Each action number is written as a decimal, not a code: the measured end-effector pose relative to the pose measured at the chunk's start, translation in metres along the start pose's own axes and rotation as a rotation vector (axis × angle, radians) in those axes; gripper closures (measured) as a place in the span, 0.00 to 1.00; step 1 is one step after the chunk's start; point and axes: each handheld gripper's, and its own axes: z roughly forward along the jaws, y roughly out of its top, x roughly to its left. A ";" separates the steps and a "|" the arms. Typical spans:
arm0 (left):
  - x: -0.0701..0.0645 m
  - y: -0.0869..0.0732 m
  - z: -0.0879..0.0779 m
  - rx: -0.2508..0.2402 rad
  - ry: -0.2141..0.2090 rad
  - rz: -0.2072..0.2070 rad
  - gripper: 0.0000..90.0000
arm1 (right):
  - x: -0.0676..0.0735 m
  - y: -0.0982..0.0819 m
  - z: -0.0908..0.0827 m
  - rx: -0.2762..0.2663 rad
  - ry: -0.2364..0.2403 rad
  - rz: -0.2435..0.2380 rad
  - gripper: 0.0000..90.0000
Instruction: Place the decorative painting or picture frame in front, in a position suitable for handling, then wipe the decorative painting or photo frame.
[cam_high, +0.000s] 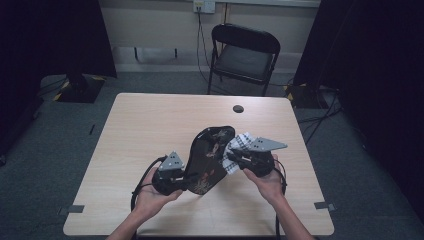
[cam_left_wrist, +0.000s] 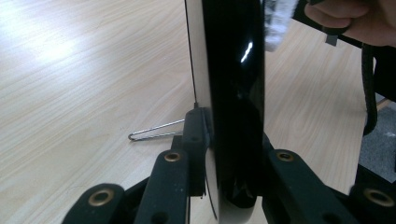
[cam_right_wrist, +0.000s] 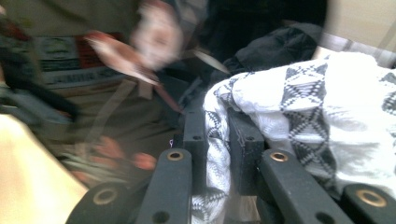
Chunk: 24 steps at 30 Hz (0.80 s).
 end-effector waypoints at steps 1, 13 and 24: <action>0.000 0.000 0.000 0.000 0.000 0.000 0.85 | 0.011 0.006 0.000 -0.010 0.031 -0.028 0.88; 0.001 -0.002 -0.002 -0.005 0.009 -0.011 0.86 | -0.003 0.001 0.003 -0.005 -0.003 -0.007 0.88; 0.001 -0.003 -0.002 -0.007 0.011 -0.015 0.86 | 0.019 0.012 0.005 -0.016 0.068 -0.050 0.88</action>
